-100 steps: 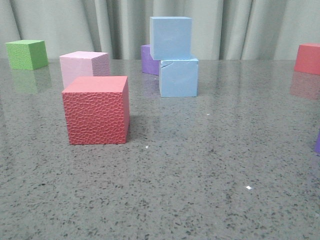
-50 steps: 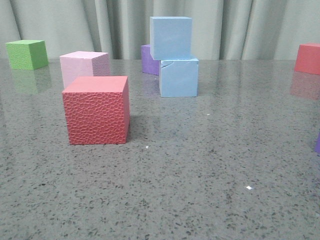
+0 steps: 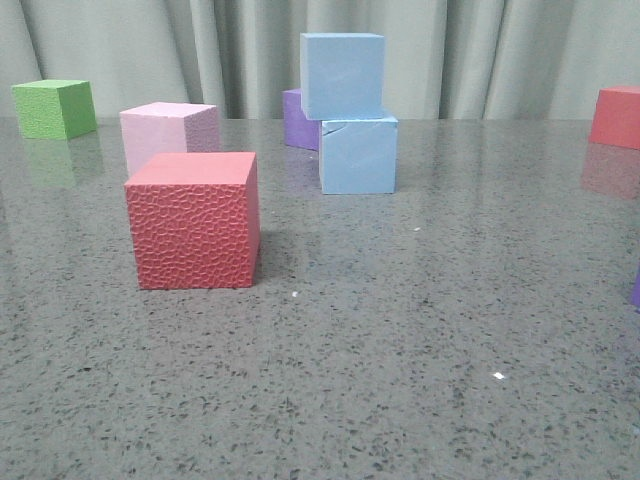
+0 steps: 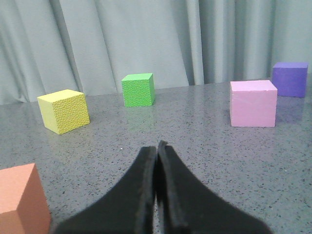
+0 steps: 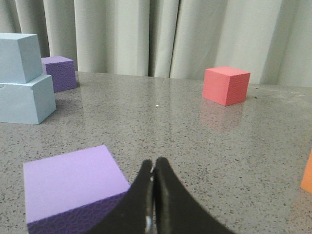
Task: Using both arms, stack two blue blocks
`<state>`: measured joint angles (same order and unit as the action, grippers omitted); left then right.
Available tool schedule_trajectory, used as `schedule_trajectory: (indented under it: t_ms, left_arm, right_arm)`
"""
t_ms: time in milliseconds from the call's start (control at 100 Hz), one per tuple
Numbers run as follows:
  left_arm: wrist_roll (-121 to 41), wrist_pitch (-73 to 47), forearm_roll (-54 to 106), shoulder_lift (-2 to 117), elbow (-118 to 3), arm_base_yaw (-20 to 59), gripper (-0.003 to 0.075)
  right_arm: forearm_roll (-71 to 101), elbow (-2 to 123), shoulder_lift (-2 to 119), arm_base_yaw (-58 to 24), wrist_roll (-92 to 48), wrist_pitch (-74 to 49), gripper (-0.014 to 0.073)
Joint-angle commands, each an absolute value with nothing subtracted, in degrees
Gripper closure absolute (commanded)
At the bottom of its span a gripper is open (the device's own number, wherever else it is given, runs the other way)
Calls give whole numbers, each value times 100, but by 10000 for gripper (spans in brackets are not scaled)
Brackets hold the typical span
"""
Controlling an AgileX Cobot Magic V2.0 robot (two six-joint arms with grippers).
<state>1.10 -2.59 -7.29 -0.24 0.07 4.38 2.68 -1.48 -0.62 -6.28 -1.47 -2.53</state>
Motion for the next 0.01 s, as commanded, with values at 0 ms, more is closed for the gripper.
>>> schedule_trajectory:
  t_ms: [0]
  left_arm:
    - [171, 202, -690, -201, 239, 478, 739]
  right_arm:
    - [235, -62, -207, -582, -189, 232, 662]
